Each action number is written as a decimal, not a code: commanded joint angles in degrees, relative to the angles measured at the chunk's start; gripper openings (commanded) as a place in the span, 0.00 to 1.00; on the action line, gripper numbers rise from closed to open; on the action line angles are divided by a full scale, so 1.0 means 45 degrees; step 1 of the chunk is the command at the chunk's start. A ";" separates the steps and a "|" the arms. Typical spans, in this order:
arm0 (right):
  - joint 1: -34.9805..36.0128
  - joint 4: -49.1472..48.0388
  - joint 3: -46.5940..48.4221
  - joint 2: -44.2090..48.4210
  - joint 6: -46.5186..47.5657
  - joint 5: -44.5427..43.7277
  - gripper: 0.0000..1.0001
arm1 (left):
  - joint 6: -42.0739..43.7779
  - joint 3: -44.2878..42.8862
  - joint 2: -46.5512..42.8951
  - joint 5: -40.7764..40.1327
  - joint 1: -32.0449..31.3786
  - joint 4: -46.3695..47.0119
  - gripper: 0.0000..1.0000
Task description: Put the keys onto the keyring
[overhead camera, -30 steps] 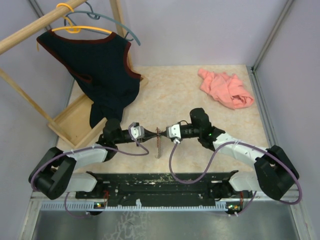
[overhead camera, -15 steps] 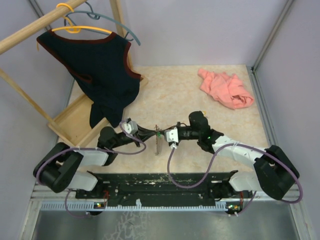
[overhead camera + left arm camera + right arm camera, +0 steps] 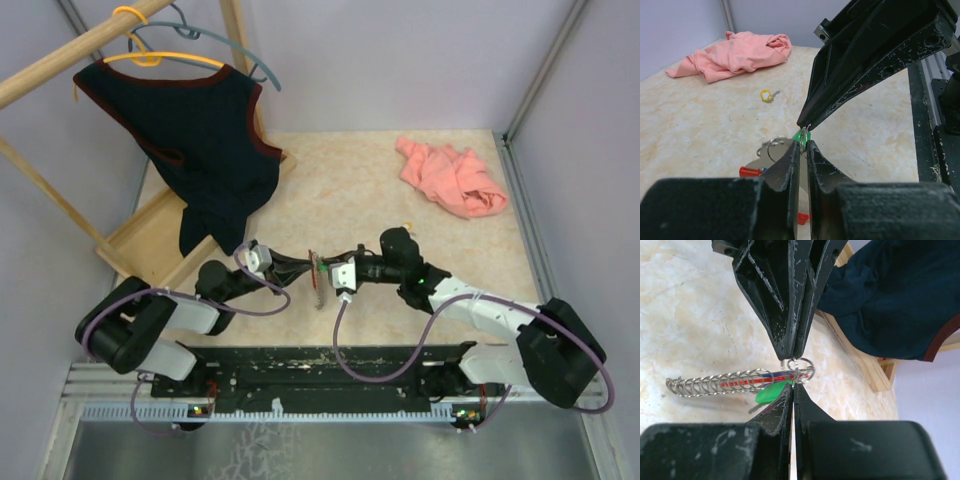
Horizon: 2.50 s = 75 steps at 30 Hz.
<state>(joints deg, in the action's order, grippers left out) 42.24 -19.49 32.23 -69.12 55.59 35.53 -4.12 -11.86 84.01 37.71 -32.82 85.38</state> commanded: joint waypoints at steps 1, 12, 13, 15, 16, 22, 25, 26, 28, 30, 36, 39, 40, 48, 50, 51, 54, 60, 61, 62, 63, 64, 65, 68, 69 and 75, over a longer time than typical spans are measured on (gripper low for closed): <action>-0.0012 0.0374 0.0612 0.0651 0.0479 -0.0230 0.00 | 0.0959 -0.0232 -0.0643 -0.0164 -0.0031 -0.0995 0.18; -0.0004 0.1217 0.1120 0.0824 0.0834 0.0044 0.00 | 0.2192 -0.1008 -0.1420 0.0921 -0.0024 -0.3914 0.35; -0.0010 0.1330 0.1178 0.0826 0.0874 0.0094 0.00 | 0.2464 -0.1193 -0.1512 0.1026 -0.0013 -0.4377 0.35; -0.0008 0.1485 0.1314 0.0819 0.0963 0.0164 0.00 | 0.2871 -0.1428 -0.1621 0.1131 -0.0017 -0.5034 0.37; 0.0001 0.1523 0.1346 0.0807 0.0988 0.0197 0.00 | 0.3037 -0.1528 -0.1654 0.1231 -0.0022 -0.5264 0.37; 0.0008 0.1596 0.1432 0.0824 0.0972 0.0480 0.00 | 0.3737 -0.2294 -0.1541 0.1685 -0.0031 -0.6648 0.37; 0.0008 0.1596 0.1442 0.0830 0.0980 0.0484 0.00 | 0.3876 -0.2559 -0.1391 0.1951 -0.0031 -0.6959 0.35; 0.0008 0.1613 0.1433 0.0820 0.0978 0.0484 0.00 | 0.3866 -0.2577 -0.1360 0.2039 -0.0031 -0.6967 0.34; 0.0013 0.1616 0.1434 0.0802 0.0969 0.0493 0.00 | 0.3882 -0.2649 -0.1311 0.2296 -0.0031 -0.7019 0.31; 0.0008 0.1583 0.1432 0.0763 0.0947 0.0513 0.00 | 0.3982 -0.2753 -0.1253 0.2516 -0.0031 -0.7240 0.28; -0.0006 0.1518 0.1393 0.0758 0.0898 0.0504 0.00 | 0.4286 -0.2978 -0.1151 0.2923 -0.0061 -0.7883 0.23; 0.0011 0.1537 0.1393 0.0793 0.0897 0.0503 0.00 | 0.4360 -0.3080 -0.1075 0.2930 -0.0051 -0.8051 0.16; -0.0001 0.1537 0.1376 0.0817 0.0897 0.0489 0.00 | 0.4337 -0.3089 -0.1071 0.2891 -0.0051 -0.8083 0.10; 0.0018 0.1377 0.0601 0.1332 0.0577 -0.0294 0.00 | 0.3619 -0.2538 -0.1633 0.1494 -0.0032 -0.7382 0.00; -0.0003 0.1153 0.0242 0.1539 0.0381 -0.0442 0.00 | 0.3121 -0.2289 -0.1726 0.1094 -0.0031 -0.6757 0.00; 0.0004 0.0936 0.0036 0.1655 0.0249 -0.0535 0.00 | 0.2744 -0.2153 -0.1736 0.0779 -0.0039 -0.6358 0.00; 0.0009 0.0237 -0.0602 0.1968 -0.0127 -0.0787 0.00 | 0.1190 -0.1707 -0.1543 -0.0059 -0.0050 -0.4736 0.00; 0.0023 -0.1476 -0.1603 0.1967 -0.0882 -0.0859 0.00 | -0.0933 -0.1216 -0.1128 -0.0764 -0.0312 -0.2578 0.00; 0.0054 -0.1598 -0.1619 0.1865 -0.0998 -0.0724 0.00 | -0.1090 -0.1196 -0.1085 -0.0935 -0.0396 -0.2393 0.00; 0.0107 -0.1782 -0.1659 0.1762 -0.1088 -0.0658 0.00 | -0.1198 -0.1167 -0.1033 -0.1134 -0.0507 -0.2258 0.00; 0.0140 -0.1978 -0.1703 0.1676 -0.1188 -0.0638 0.00 | -0.1282 -0.1173 -0.0983 -0.1306 -0.0591 -0.2119 0.00; 0.0174 -0.2120 -0.1729 0.1599 -0.1259 -0.0636 0.00 | -0.1322 -0.1191 -0.0918 -0.1436 -0.0673 -0.2002 0.00; 0.0173 -0.2306 -0.1746 0.1548 -0.1414 -0.0638 0.00 | -0.1398 -0.1210 -0.0846 -0.1490 -0.0727 -0.1936 0.00; 0.0177 -0.2903 -0.1832 0.1488 -0.2070 -0.0500 0.00 | -0.1689 -0.1145 -0.0742 -0.1752 -0.0773 -0.1637 0.00; 0.0176 -0.2953 -0.1815 0.1446 -0.2272 -0.0494 0.00 | -0.1805 -0.1053 -0.0756 -0.1886 -0.0791 -0.1266 0.00; 0.0339 -0.3291 -0.1851 0.0953 -0.2886 -0.0801 0.00 | -0.2271 -0.0937 -0.0672 -0.2260 -0.0911 -0.0612 0.00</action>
<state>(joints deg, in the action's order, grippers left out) 42.72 -30.59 23.99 -63.31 46.78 31.53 -11.86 -15.79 80.71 30.37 -36.29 75.55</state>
